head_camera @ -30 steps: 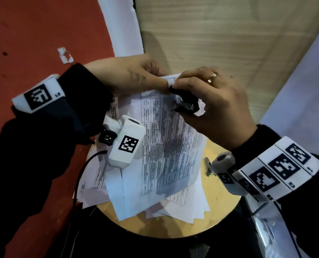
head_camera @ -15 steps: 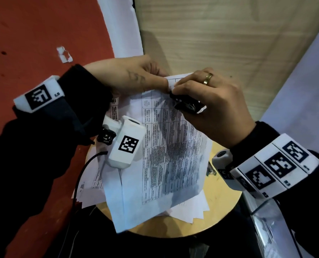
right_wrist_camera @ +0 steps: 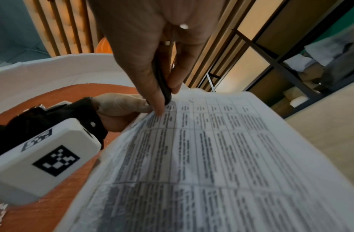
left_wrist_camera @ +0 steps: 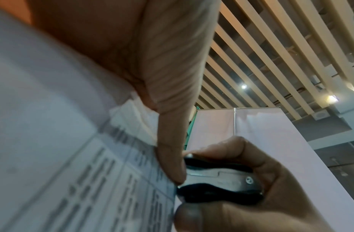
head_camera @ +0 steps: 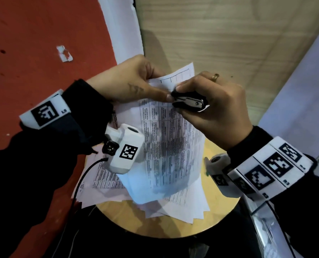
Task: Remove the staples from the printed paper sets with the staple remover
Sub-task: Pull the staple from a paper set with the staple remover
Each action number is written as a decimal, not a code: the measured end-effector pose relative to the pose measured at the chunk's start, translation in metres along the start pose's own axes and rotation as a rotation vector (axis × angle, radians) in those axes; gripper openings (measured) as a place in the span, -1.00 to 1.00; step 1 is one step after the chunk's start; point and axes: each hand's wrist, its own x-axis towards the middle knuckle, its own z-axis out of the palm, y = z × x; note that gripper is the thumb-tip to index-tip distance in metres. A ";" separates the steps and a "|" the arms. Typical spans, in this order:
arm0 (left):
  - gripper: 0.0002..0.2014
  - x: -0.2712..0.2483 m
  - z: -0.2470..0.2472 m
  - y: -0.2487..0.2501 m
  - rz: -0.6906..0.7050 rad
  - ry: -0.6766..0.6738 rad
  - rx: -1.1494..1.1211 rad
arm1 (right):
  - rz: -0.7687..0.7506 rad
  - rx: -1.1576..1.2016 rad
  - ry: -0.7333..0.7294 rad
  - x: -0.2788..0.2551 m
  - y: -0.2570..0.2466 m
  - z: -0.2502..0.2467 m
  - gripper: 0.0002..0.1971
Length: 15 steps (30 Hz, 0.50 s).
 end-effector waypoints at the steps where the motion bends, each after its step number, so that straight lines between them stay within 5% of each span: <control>1: -0.83 0.000 0.000 -0.001 0.015 0.009 -0.011 | 0.024 0.022 0.015 0.000 0.000 -0.001 -0.82; 15: -0.80 -0.006 0.011 -0.008 0.056 0.187 -0.206 | 0.282 0.350 0.105 0.000 -0.002 -0.001 -0.66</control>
